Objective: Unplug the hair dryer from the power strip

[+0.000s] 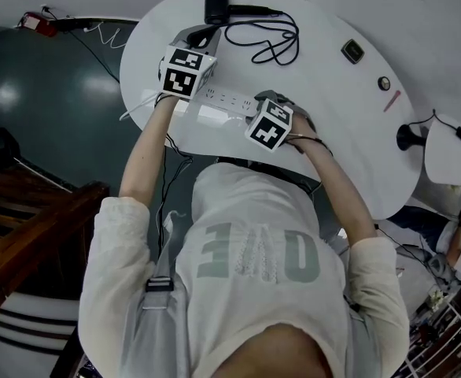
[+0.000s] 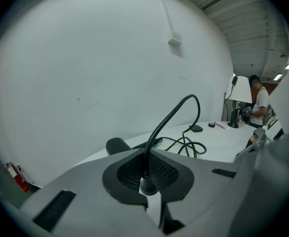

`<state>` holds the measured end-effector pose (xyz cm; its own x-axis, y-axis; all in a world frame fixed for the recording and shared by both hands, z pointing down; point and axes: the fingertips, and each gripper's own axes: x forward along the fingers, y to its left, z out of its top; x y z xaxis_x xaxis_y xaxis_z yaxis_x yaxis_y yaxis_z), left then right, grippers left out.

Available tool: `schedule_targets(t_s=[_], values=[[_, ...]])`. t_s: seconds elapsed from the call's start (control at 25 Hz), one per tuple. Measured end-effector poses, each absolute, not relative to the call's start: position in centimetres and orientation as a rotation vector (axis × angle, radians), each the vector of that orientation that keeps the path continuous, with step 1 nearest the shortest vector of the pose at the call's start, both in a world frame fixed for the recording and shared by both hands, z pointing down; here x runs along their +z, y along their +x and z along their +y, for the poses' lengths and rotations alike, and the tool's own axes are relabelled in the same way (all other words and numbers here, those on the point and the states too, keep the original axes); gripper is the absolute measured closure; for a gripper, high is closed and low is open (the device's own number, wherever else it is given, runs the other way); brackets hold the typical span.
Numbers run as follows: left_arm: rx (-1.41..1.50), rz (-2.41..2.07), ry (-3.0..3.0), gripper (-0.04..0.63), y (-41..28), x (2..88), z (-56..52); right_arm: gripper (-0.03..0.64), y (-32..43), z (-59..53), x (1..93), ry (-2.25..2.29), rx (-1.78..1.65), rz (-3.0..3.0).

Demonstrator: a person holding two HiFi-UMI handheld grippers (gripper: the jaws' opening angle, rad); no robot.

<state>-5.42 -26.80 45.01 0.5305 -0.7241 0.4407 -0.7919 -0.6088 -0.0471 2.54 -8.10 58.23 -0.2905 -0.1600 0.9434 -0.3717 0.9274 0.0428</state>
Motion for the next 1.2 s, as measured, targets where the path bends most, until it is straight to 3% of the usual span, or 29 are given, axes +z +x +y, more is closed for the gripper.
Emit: schedule_targets(t_s=[0.52,0.96,1.0,1.12,1.2], values=[[0.808,-1.253,2.573,0.575,-6.6,50.4,-26.0,0.374,2.0,-8.1,58.2,0.414,0.23,-1.874],[0.789,-1.241,2.557,0.566,-6.1,50.6,-25.5,0.374,1.9,-8.1,58.1,0.427,0.227,-1.882],[0.781,-1.239,2.552,0.545,-6.1,50.5,-25.5,0.374,1.9,-8.1,58.1,0.427,0.227,-1.883],[0.758,-1.212,2.544,0.391,-5.9,50.3,-25.1,0.374,1.9,-8.1,58.2,0.431,0.224,-1.89],[0.774,-1.195,2.551,0.373,-5.9,50.6,-24.9,0.374,1.9,-8.2,58.2,0.433,0.221,-1.892]])
